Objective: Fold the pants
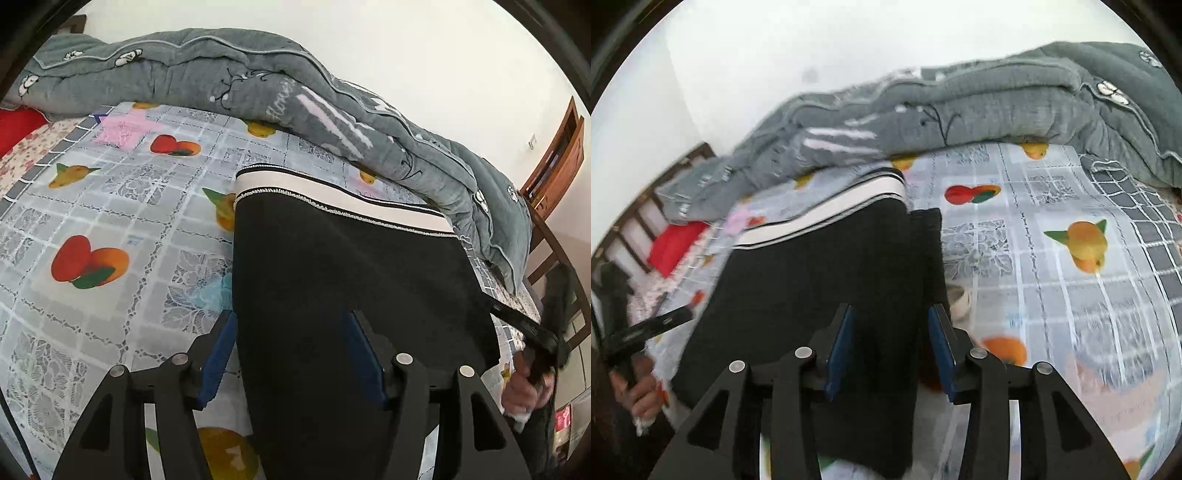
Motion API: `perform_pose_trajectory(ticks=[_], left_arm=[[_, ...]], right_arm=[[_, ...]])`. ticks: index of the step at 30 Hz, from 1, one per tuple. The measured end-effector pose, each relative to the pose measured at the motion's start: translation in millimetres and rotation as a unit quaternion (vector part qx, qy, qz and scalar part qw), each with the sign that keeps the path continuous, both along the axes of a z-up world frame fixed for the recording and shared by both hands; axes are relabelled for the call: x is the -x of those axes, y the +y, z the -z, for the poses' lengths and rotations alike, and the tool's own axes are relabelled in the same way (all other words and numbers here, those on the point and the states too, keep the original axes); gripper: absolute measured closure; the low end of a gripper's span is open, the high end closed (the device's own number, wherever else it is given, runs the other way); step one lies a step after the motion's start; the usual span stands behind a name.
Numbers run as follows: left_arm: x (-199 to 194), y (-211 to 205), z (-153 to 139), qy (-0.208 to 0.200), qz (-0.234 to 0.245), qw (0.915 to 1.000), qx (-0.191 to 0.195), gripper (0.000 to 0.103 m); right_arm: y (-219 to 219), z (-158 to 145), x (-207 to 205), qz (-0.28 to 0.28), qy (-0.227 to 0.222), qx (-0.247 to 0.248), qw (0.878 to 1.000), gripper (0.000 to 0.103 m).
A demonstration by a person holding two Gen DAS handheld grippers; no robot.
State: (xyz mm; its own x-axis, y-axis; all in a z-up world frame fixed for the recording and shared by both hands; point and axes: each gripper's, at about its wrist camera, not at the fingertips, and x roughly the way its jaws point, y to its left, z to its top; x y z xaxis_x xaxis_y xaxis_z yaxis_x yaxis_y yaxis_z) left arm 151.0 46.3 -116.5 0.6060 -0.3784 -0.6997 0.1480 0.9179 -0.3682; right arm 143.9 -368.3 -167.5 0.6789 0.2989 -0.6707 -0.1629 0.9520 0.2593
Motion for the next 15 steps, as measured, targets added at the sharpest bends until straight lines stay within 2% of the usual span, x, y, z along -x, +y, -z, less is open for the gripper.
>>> perform_pose_trajectory(ticks=[1, 2, 3, 5, 6, 7, 8, 10, 12, 13, 15], left_arm=[[1.5, 0.2, -1.4, -0.002, 0.000, 1.0000, -0.004, 0.044], [3.4, 1.2, -3.6, -0.007, -0.001, 0.9999, -0.009, 0.044], [4.3, 2.0, -5.2, -0.010, -0.003, 0.9999, -0.011, 0.044], [5.7, 4.5, -9.2, -0.015, -0.006, 0.9998, -0.015, 0.044], [6.4, 6.1, -11.6, -0.019, -0.007, 0.9997, -0.014, 0.044], [6.3, 7.3, -13.0, -0.022, -0.006, 0.9996, -0.014, 0.044], [6.1, 7.5, -14.5, -0.026, -0.005, 0.9996, -0.014, 0.043], [2.8, 4.4, -16.1, -0.028, -0.003, 0.9995, -0.016, 0.043], [-2.4, -3.4, -16.6, -0.030, 0.003, 0.9994, -0.017, 0.043], [-4.3, -7.9, -17.0, -0.031, 0.007, 0.9993, -0.020, 0.044], [-9.4, -19.2, -19.1, -0.037, 0.014, 0.9986, -0.033, 0.043]], right_arm=[[3.0, 3.0, -7.2, -0.004, 0.001, 0.000, 1.000, 0.075], [5.1, 1.3, -8.0, -0.007, -0.006, 0.000, 1.000, 0.087], [8.8, -5.2, -5.7, -0.014, -0.020, 0.009, 1.000, 0.093], [7.4, -24.2, 7.9, -0.037, -0.053, -0.002, 0.998, 0.094], [-2.0, -38.3, 20.1, -0.048, -0.082, -0.037, 0.995, 0.094], [-8.7, -44.4, 25.9, -0.043, -0.098, -0.052, 0.993, 0.094], [-12.5, -45.3, 28.5, -0.031, -0.105, -0.047, 0.993, 0.094], [-17.0, -29.8, 18.1, -0.002, -0.080, -0.007, 0.997, 0.094], [-21.6, 3.4, -4.7, 0.021, -0.008, 0.013, 1.000, 0.088], [-22.9, 12.3, -7.3, 0.024, -0.002, 0.021, 0.999, 0.086], [-20.2, 0.8, -1.6, 0.020, -0.023, 0.055, 0.998, 0.073]])
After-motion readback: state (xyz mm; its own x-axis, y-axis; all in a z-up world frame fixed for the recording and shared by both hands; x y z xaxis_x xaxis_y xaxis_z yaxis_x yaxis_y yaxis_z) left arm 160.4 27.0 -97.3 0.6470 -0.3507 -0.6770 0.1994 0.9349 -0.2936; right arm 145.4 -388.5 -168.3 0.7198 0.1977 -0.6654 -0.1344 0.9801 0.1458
